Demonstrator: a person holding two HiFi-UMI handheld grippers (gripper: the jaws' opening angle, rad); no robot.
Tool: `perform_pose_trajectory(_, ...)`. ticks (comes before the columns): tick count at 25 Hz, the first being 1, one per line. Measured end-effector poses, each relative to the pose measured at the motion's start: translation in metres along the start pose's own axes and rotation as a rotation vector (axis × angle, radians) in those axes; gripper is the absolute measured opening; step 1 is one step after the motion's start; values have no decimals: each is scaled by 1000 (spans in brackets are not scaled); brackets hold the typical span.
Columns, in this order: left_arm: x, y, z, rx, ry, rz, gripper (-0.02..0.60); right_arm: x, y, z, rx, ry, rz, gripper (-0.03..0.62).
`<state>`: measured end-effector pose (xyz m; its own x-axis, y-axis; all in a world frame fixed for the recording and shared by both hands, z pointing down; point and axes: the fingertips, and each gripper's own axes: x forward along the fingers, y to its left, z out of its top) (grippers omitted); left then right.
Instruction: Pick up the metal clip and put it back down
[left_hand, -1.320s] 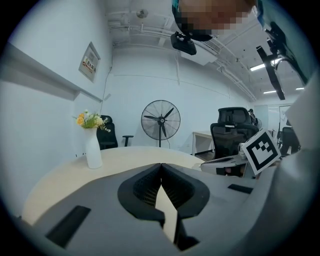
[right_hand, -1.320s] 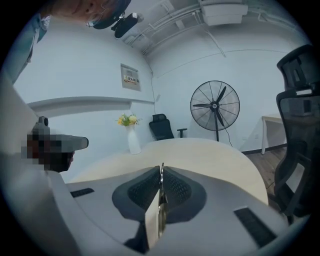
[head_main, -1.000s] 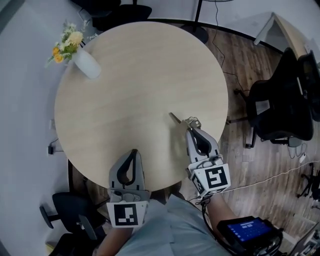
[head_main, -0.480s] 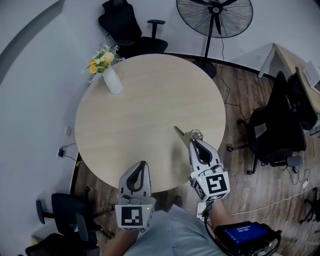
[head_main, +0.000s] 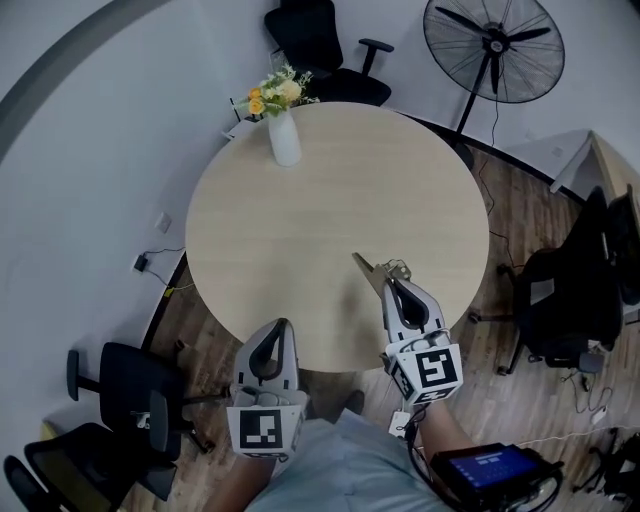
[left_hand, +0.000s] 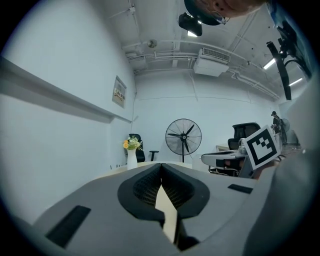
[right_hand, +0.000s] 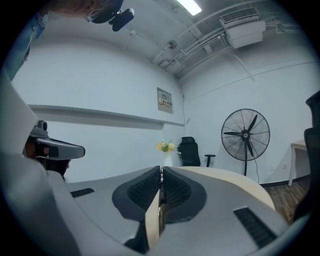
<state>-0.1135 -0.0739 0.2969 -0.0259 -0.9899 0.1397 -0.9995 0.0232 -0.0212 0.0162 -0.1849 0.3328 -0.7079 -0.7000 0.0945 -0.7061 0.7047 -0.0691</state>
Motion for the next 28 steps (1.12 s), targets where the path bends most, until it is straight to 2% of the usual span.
perform_pose_trajectory(7,2,116,-8,-34,0,95,20,96,82,-10,-14,42,93,54)
perform_pose_trajectory(10,2,168,-13,-18,12,143,20,142,120,-19,-13,63,140,54)
perform_pose_trajectory(17,11,277,-62,-48,106,203,19,251,211,-62,-14,144,268,54)
perform_pose_trajectory(22,35,330,-101,-90,167,223,20,312,242,-104,7,206,314,54)
perform_pose_trajectory(28,69,371,-149,-108,252,231,19,365,257,-160,34,279,357,54)
